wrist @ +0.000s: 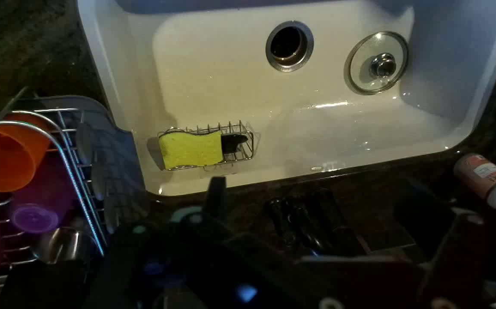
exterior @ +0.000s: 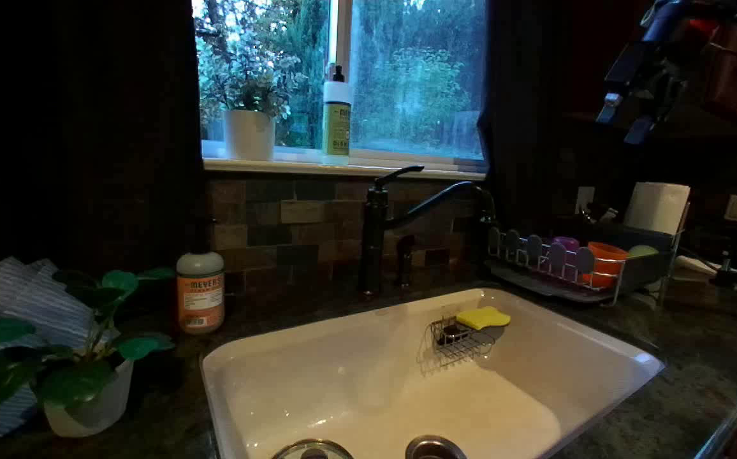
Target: Remove the purple cup from the dish rack and put it on the counter.
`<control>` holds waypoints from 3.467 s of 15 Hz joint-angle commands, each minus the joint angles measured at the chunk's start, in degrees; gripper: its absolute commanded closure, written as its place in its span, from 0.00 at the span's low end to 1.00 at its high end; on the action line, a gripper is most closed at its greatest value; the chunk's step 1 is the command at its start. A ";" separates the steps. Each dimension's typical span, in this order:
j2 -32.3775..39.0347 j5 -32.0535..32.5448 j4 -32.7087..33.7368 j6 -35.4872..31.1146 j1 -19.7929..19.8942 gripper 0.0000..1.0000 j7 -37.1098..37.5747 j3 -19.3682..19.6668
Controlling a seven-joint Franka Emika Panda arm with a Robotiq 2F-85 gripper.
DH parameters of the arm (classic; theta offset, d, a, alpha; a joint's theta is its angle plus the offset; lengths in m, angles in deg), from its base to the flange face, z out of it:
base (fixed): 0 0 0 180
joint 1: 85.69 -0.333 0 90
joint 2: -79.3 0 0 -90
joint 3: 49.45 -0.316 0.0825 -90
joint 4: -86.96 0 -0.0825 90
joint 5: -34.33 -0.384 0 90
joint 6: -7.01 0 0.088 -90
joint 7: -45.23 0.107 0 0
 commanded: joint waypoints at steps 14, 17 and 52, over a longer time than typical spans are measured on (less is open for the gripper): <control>0.07 -0.30 0.12 0.14 0.46 0.00 -0.30 -0.29; 0.27 0.05 0.26 -0.41 0.98 0.00 -0.99 0.66; 34.20 8.01 5.81 -26.20 9.87 0.00 -34.84 24.37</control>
